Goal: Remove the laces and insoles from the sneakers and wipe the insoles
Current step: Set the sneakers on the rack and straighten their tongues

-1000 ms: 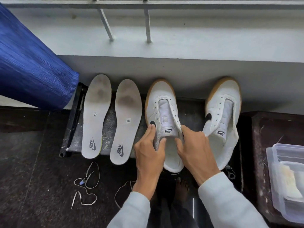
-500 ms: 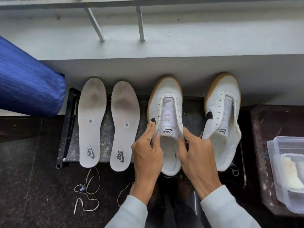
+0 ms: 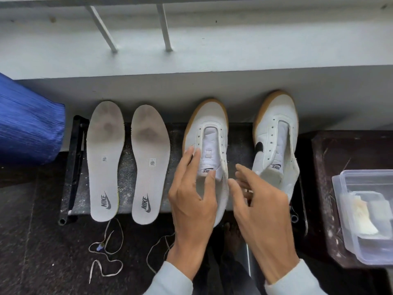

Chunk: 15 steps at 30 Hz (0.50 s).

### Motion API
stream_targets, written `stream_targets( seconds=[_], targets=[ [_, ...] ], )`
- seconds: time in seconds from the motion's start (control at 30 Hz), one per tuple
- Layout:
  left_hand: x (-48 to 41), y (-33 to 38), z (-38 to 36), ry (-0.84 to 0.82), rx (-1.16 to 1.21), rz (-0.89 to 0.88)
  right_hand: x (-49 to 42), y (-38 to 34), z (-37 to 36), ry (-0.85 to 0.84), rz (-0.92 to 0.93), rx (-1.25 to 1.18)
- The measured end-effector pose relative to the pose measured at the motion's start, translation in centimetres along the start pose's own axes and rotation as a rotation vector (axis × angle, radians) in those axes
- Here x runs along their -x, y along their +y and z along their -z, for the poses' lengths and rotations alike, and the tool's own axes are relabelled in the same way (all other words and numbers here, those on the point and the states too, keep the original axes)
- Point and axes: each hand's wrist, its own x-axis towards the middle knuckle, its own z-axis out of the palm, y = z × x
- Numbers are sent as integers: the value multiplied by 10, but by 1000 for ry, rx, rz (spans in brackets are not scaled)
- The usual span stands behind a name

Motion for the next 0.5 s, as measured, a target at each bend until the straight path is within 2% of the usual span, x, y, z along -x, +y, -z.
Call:
stream_targets(
  seconds=[0.1, 0.27, 0.43, 0.5],
  targets=[
    [11, 25, -14, -27, 84, -69, -2, 6, 28, 99, -17, -20],
    [27, 44, -45, -190, 267, 62, -15, 42, 50, 145, -9, 93],
    [30, 46, -69, -262, 191, 39, -17, 67, 52, 228, 36, 116],
    [31, 46, -78, -304, 170, 36, -18, 73, 52, 218, -16, 122]
  ],
)
